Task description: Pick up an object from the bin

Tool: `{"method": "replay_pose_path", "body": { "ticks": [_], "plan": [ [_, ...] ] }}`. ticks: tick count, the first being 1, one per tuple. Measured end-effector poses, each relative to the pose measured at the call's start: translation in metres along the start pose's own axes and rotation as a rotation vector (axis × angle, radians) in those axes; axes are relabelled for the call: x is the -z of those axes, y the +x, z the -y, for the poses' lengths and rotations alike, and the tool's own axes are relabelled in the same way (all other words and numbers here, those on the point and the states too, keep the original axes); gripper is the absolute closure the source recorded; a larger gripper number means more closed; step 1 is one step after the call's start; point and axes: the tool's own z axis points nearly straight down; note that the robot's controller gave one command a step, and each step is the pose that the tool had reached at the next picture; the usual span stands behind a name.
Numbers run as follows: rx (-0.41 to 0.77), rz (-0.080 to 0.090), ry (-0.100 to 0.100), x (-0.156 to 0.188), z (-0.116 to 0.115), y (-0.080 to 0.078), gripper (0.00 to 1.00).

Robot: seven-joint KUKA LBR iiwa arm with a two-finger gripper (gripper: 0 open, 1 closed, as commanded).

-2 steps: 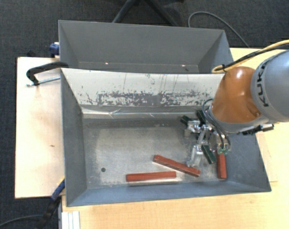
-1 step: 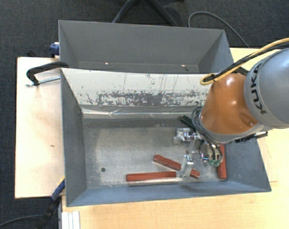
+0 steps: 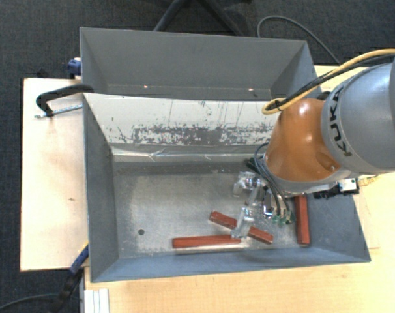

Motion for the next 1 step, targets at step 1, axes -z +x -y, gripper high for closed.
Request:
{"method": "replay_pose_path", "body": {
  "ticks": [1],
  "plan": [
    [-0.243, -0.007, 0.002, -0.0306, -0.0096, 0.0093, 0.0]
  ]
}}
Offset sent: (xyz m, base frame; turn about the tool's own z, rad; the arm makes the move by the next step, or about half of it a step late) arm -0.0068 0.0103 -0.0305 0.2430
